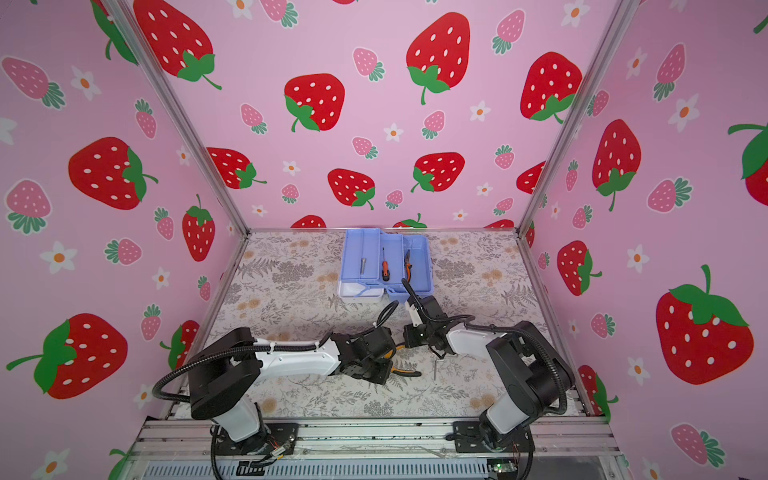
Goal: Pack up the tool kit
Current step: 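Lower the pliers onto the mat with the left gripper while the right gripper hovers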
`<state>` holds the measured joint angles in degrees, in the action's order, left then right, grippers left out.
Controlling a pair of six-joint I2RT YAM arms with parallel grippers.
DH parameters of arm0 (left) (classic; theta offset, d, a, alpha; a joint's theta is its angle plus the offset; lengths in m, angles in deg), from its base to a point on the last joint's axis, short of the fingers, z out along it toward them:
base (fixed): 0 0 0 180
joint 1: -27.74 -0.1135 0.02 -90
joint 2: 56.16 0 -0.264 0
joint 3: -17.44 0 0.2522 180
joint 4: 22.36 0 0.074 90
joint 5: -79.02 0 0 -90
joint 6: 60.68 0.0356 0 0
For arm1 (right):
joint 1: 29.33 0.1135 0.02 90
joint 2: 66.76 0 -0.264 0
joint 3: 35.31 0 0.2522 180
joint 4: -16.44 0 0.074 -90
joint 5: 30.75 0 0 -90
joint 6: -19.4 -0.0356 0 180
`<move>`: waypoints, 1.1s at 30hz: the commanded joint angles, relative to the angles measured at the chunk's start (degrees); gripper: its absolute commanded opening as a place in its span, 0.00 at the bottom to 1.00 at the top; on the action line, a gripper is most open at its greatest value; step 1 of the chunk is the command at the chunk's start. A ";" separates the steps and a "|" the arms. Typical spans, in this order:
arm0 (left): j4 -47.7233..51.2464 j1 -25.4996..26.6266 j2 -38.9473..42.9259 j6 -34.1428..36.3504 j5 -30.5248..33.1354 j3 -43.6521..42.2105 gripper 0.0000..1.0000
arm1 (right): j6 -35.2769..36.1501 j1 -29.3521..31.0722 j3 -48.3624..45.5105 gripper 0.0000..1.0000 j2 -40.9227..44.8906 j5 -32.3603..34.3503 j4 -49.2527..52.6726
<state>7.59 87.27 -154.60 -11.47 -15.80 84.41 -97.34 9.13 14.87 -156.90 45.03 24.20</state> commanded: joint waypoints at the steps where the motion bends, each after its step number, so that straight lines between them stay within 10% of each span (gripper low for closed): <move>1: 1.20 -4.12 -1.96 0.19 0.31 1.08 0.00 | 0.95 -0.14 -1.66 0.03 0.96 -0.90 -0.53; 15: 0.00 -12.48 -7.07 4.50 -2.71 10.41 0.00 | -2.90 0.21 -11.37 0.09 15.81 0.49 2.42; 28: 0.20 -17.63 2.99 4.05 -1.09 3.00 0.00 | -3.70 10.55 -5.09 0.56 16.90 12.69 11.00; 33: 2.37 -20.29 11.01 4.33 2.41 -0.88 0.00 | -5.04 16.48 -2.33 0.59 11.13 16.31 10.53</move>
<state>7.37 68.12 -147.34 -7.71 -16.77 85.33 -100.99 23.62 10.63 -143.55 57.14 33.29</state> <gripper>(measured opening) 0.049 0.586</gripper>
